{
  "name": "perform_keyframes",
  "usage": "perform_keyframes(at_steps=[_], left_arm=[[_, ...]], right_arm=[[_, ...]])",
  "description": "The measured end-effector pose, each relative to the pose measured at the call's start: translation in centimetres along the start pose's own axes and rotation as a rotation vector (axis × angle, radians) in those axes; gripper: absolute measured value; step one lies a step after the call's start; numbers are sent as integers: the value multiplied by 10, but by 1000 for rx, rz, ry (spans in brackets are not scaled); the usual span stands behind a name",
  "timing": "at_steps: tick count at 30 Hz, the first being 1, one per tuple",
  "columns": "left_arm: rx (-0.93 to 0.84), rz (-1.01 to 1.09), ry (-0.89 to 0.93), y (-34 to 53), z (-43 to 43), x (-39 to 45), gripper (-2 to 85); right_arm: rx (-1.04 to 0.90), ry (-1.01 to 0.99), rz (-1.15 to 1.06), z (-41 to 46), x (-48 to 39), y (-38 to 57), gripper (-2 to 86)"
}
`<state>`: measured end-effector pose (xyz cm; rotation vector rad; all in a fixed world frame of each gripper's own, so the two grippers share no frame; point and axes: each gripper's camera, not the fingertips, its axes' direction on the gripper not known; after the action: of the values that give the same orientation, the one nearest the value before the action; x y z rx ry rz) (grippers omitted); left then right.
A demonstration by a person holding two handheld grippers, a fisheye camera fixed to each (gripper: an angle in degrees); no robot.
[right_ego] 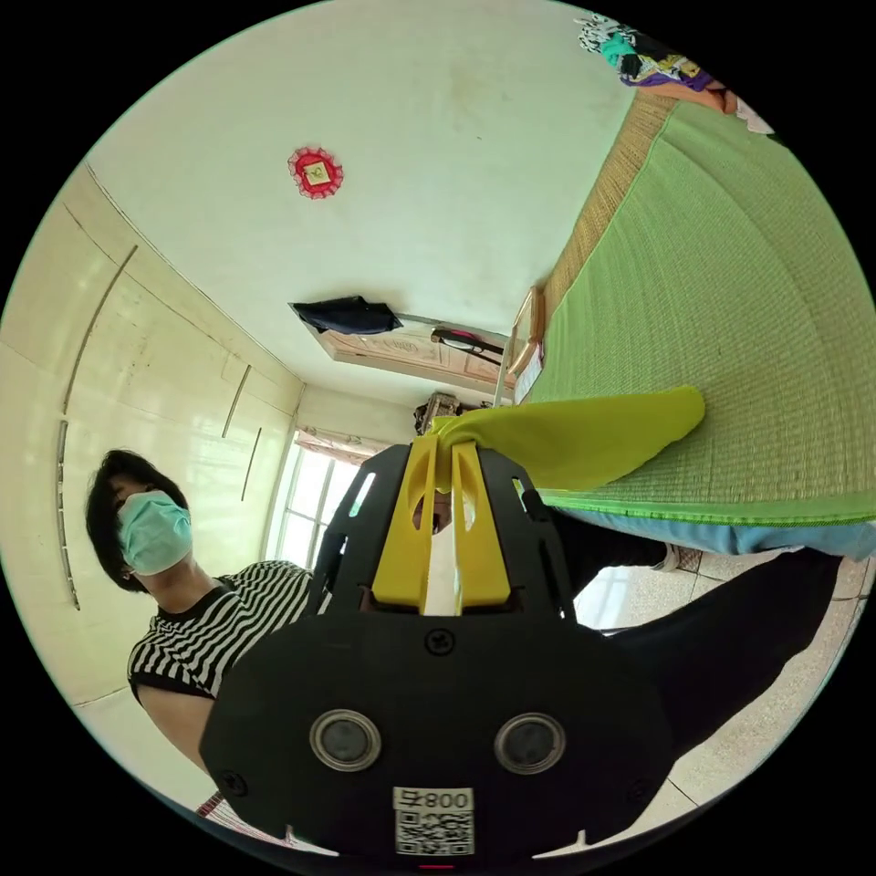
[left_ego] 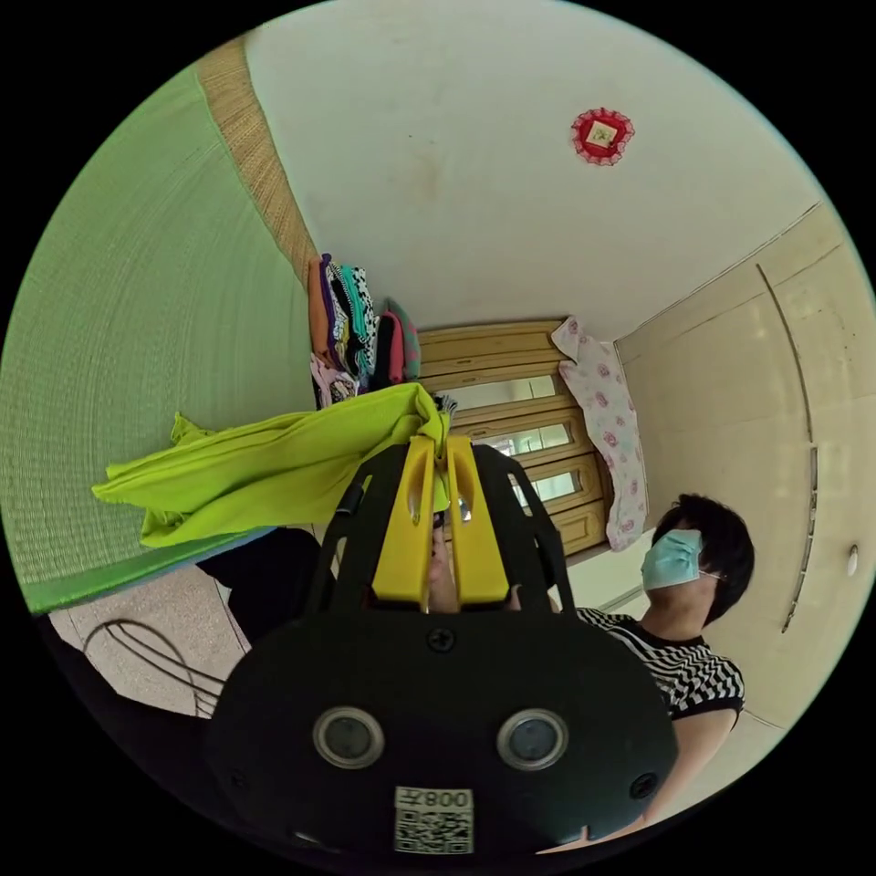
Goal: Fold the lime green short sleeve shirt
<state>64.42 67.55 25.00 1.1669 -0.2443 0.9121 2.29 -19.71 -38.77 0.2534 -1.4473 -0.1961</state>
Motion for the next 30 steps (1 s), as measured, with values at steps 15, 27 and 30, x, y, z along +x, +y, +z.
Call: perform_keyframes(at_steps=[15,27,30], left_arm=[[-72,62,-44,-377,289,101,21],[-79,527,-67,-646,581,294,21],[-146,487,-71,-673,663,278,21]], right_arm=[[35,209,-79,-176,39,-327,18],[227,458,-395,-358,-86,-593,18],[285,515,-300,-422,-27,-589,19]])
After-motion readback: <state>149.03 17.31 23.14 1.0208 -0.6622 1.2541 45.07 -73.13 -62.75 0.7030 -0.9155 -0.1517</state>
